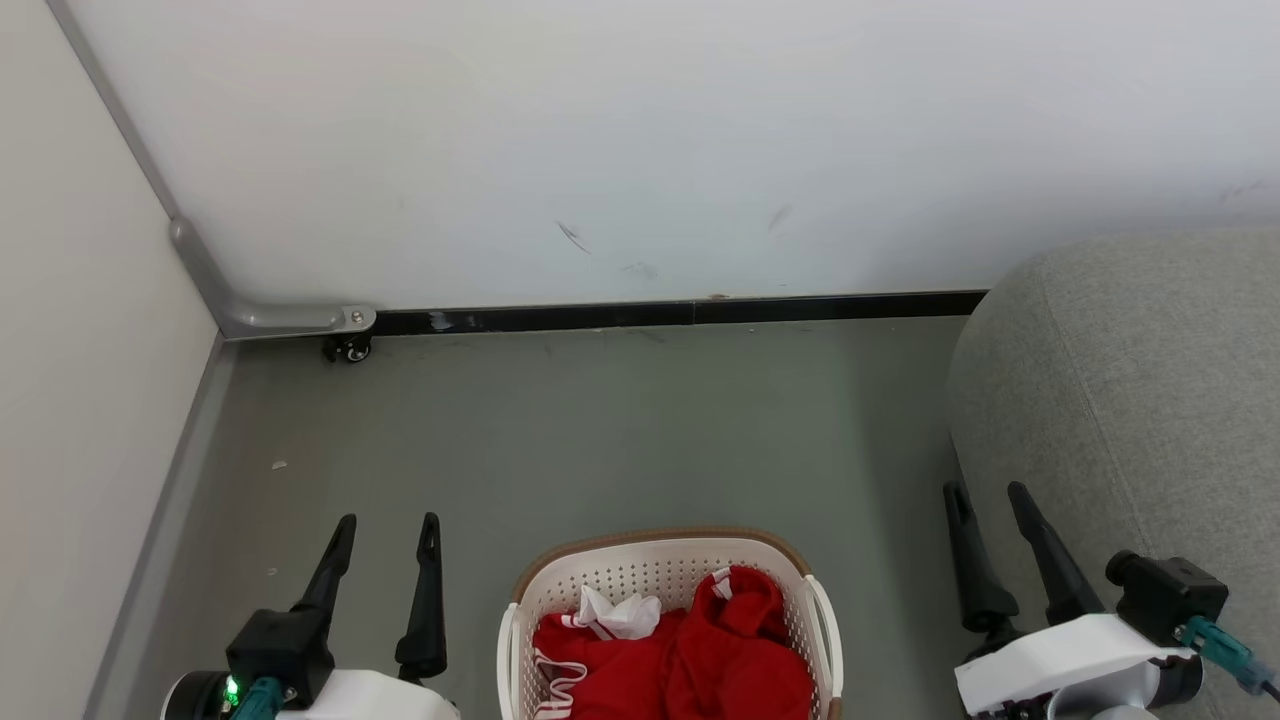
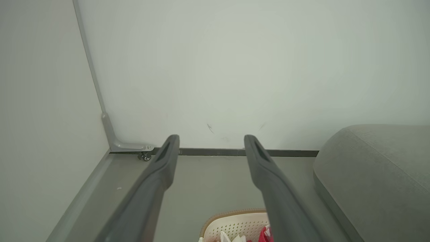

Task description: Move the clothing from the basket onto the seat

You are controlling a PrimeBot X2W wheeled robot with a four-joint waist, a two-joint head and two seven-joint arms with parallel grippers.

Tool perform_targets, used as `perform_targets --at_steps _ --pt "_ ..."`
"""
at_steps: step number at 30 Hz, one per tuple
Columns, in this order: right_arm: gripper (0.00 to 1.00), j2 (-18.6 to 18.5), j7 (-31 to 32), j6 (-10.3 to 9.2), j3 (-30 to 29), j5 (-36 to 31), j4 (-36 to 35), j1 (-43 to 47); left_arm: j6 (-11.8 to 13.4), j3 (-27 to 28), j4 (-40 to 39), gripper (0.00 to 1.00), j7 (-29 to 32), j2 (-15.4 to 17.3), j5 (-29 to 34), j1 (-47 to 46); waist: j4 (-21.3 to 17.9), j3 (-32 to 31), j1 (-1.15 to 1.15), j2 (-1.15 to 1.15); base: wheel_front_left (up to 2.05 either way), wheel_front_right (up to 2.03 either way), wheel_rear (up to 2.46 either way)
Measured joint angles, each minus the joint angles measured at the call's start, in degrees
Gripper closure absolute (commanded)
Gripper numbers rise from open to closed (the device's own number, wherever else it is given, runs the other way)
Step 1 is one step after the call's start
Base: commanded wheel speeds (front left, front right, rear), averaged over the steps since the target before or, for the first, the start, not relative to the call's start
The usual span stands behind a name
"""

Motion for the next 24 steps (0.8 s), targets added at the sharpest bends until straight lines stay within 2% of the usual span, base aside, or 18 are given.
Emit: perform_targets --at_steps 17,24 --pt "0.00 0.01 -1.14 0.00 0.81 -13.54 0.93 -0.10 3.07 -2.89 0.04 0.00 -3.30 0.57 13.37 0.26 0.02 0.08 -0.01 0.00 0.00 0.00 0.00" --pt "0.00 0.02 -1.14 0.01 1.57 -13.63 1.15 -0.12 3.23 -2.97 0.30 0.00 -3.36 0.57 14.36 0.26 0.01 0.07 -0.02 0.00 0.00 0.00 0.00"
